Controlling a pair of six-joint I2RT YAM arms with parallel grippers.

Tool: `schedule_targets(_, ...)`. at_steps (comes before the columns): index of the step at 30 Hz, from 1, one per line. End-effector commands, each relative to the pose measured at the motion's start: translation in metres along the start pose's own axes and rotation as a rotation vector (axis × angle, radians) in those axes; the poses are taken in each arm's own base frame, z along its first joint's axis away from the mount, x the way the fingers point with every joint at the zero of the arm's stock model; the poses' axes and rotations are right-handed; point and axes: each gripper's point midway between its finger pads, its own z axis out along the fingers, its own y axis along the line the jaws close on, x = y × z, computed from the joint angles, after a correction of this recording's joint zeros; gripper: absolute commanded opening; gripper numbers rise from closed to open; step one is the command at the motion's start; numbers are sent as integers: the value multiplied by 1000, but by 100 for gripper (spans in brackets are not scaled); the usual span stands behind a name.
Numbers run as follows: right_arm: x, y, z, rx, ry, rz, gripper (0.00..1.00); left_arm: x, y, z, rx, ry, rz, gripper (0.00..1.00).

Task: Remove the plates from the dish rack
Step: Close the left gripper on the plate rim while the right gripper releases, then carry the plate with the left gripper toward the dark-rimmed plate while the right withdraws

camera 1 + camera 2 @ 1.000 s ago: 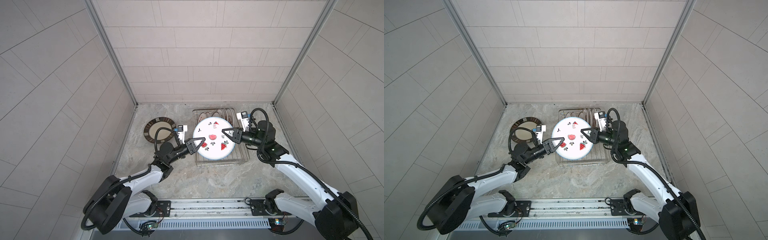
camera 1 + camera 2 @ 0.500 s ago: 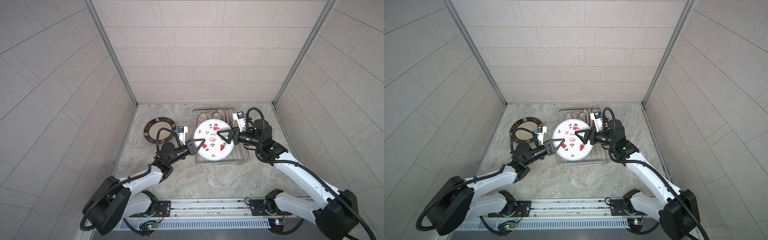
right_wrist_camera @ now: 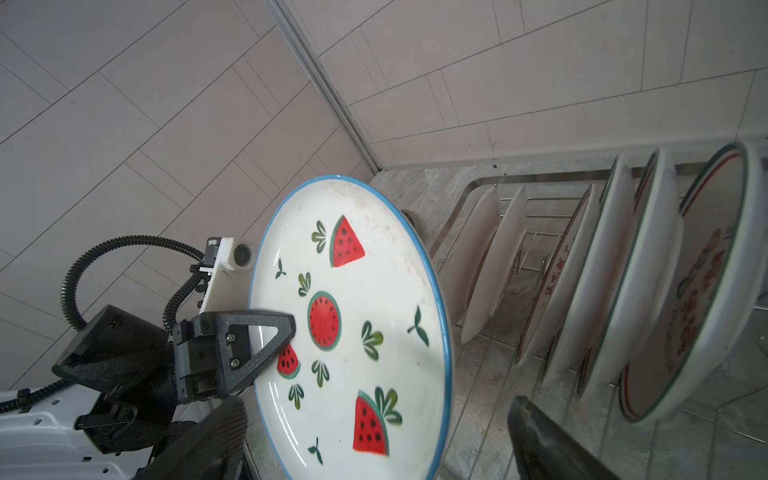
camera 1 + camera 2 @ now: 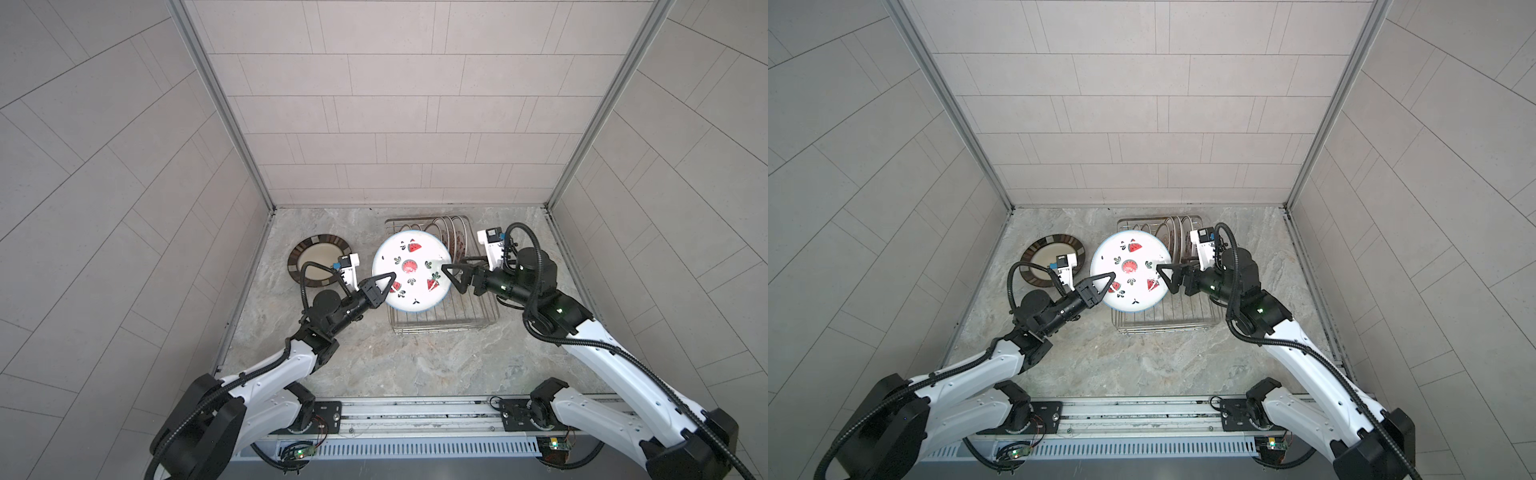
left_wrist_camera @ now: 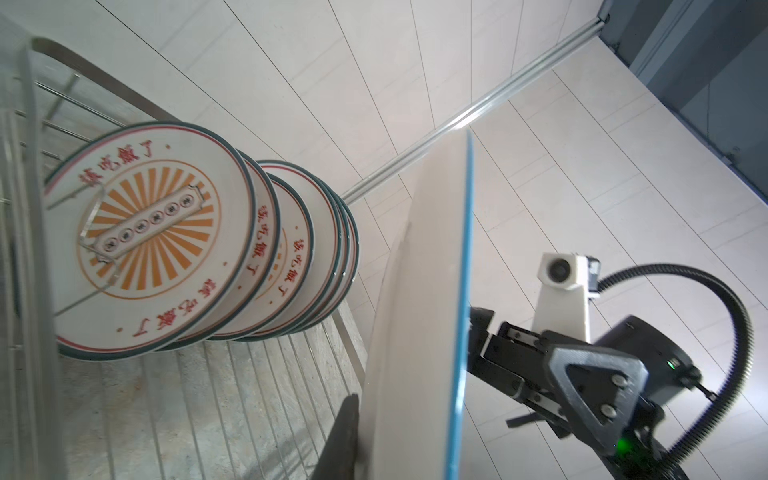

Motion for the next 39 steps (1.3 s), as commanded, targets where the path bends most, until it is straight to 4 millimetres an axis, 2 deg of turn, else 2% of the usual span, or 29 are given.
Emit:
schedule_targets(1,-12,-4,-17,56,-101,-83,99,-47,-29,-15,103,-191,4,1)
schedule_targets(7,-22,4,-45,39,-244,-139,99,-76,-7,-35,5,-304,-22,1)
schedule_targets(8,-23,3,-49,46,-266,-142,100,-76,7,-40,-38,-318,-32,1)
schedule_targets(9,-25,0,-51,66,-283,-138,100,-80,12,-44,-58,-336,-37,1)
schedule_targets(12,-24,-3,-51,87,-275,-135,100,-95,28,-59,-117,-406,-56,1)
schedule_targets(15,-21,7,-44,28,-261,-157,99,-108,43,-73,-162,-471,-78,1)
schedule_targets(20,-6,26,-26,-24,-162,-269,98,-124,69,-92,-236,-563,-115,1)
schedule_targets(24,11,46,-5,-57,-76,-364,98,-134,93,-102,-307,-622,-143,1)
schedule_targets(26,20,54,7,-56,-32,-406,97,-137,97,-105,-304,-648,-139,0)
schedule_targets(28,28,58,20,-43,11,-461,90,-137,99,-109,-311,-662,-116,0)
schedule_targets(29,33,59,27,-16,34,-482,90,-137,105,-112,-350,-671,-118,0)
schedule_targets(32,46,67,46,-22,94,-519,92,-138,126,-122,-486,-693,-121,0)
schedule_targets(35,56,73,63,-42,149,-509,100,-143,134,-129,-519,-735,-110,0)
schedule_targets(39,71,83,83,-53,226,-527,100,-150,146,-134,-569,-766,-115,0)
